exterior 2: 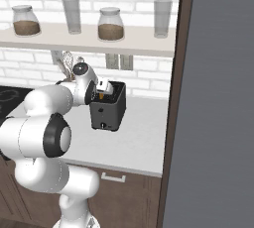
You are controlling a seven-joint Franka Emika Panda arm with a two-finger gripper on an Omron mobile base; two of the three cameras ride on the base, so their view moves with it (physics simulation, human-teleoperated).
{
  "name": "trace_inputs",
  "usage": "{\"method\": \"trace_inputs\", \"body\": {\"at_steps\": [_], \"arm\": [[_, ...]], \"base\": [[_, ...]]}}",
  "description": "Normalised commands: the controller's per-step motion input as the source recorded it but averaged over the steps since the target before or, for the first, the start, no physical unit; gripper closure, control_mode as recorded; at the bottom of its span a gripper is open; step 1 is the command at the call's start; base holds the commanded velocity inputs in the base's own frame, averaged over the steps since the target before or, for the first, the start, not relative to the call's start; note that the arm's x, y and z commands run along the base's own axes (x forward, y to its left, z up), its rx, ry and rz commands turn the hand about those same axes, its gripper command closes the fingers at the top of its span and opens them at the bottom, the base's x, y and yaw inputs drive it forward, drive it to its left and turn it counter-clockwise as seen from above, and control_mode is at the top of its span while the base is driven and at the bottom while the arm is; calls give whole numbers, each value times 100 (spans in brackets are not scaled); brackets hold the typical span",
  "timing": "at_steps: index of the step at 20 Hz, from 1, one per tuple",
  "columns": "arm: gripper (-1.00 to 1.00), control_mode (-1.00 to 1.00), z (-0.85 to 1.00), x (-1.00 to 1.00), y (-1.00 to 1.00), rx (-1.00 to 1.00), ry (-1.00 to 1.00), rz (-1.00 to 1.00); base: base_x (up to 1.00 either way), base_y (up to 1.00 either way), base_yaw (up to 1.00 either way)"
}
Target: Start the toaster. Once the lever pops up, take the bread to the plate on the dining counter.
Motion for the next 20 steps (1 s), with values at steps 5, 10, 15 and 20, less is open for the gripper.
{"method": "trace_inputs", "body": {"at_steps": [5,10,15,20], "arm": [[-100,-100,0,0,0,0,0,0],[-100,-100,0,0,0,0,0,0],[-100,-100,0,0,0,0,0,0],[-100,-100,0,0,0,0,0,0]], "base": [[0,0,0],[0,0,0],[0,0,0],[0,0,0]]}}
